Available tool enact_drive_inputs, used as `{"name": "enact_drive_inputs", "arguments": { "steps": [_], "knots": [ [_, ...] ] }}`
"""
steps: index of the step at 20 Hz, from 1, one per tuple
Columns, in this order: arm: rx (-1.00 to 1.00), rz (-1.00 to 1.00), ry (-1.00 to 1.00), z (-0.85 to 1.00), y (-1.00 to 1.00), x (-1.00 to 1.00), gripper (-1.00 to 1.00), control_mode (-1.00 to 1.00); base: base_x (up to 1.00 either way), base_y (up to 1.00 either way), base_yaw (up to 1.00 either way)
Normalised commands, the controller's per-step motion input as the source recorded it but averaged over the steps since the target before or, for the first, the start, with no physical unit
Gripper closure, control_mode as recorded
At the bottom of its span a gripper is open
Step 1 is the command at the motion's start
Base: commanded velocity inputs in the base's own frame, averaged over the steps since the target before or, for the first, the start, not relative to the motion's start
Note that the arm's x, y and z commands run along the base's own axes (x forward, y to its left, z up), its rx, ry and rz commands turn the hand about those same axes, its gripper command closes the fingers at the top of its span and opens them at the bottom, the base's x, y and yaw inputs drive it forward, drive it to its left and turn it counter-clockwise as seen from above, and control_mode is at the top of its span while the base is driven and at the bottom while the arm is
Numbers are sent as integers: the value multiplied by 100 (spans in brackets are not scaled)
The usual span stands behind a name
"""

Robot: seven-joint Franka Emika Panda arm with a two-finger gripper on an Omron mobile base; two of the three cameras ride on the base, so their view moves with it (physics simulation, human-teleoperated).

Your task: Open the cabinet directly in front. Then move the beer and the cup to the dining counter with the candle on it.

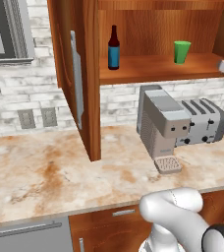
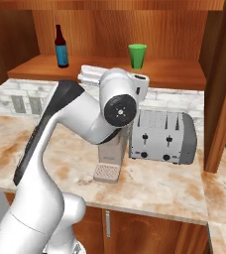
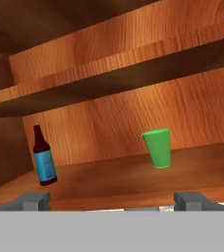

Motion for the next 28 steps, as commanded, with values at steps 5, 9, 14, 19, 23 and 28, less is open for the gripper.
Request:
{"name": "enact_drive_inputs", "arguments": {
  "steps": [5, 9, 14, 19, 23, 28],
  "knots": [
    [6, -1, 27, 45, -13, 56, -100, -100, 0, 0, 0],
    [4, -1, 31, 52, -14, 41, -100, -100, 0, 0, 0],
    [2, 0, 18, 18, -19, 26, -100, -100, 0, 0, 0],
    [0, 2, 0, 0, -11, 38, -100, -100, 0, 0, 0],
    [0, 6, 0, -5, -20, 63, -100, -100, 0, 0, 0],
    [0, 6, 0, -17, -17, 64, -100, -100, 0, 0, 0]
  ]
}}
